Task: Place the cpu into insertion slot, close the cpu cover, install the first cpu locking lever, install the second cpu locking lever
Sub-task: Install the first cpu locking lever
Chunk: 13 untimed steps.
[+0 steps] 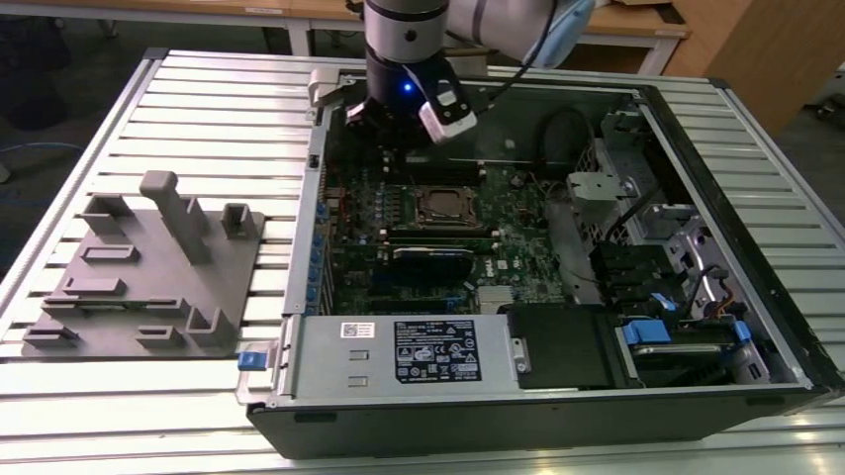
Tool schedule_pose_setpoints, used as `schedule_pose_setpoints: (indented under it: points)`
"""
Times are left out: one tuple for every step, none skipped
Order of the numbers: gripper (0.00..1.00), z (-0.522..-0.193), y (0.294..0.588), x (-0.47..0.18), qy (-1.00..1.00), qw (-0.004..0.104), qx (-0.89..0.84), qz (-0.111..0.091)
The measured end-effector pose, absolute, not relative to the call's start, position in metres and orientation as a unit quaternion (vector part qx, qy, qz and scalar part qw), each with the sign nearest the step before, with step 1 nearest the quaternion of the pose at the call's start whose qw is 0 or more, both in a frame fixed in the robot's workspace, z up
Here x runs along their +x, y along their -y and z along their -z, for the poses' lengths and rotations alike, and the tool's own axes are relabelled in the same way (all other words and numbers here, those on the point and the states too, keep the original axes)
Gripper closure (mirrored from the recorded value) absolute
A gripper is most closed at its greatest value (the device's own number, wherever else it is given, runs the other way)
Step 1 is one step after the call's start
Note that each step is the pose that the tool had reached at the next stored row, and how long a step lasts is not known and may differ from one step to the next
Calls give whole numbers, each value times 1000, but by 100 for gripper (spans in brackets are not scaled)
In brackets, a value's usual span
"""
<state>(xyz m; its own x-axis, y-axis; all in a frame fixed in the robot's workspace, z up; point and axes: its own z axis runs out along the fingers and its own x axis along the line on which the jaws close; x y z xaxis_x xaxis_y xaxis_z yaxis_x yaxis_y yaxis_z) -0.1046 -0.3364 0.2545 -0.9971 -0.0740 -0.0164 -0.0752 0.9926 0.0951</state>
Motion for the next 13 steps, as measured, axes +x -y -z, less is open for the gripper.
schedule_pose_setpoints:
  points:
    - [90,-255,336,-107,-998,7,-37,-50]
    - [90,-254,336,-108,-998,8,-37,-56]
    - [90,-255,336,-109,-997,8,-37,-63]
    - [90,-254,336,-110,-997,9,-37,-71]
    - [90,-254,337,-110,-996,9,-37,-79]
    - [90,-254,337,-111,-995,10,-37,-88]
    - [90,-254,337,-111,-995,10,-37,-95]
    - [90,-254,337,-111,-994,10,-37,-102]
    - [90,-254,337,-111,-994,10,-37,-105]
    - [90,-254,337,-111,-994,11,-37,-106]
    - [90,-254,337,-111,-994,11,-37,-107]
    - [90,-254,337,-111,-994,11,-37,-107]
    - [90,-254,337,-111,-994,11,-37,-107]
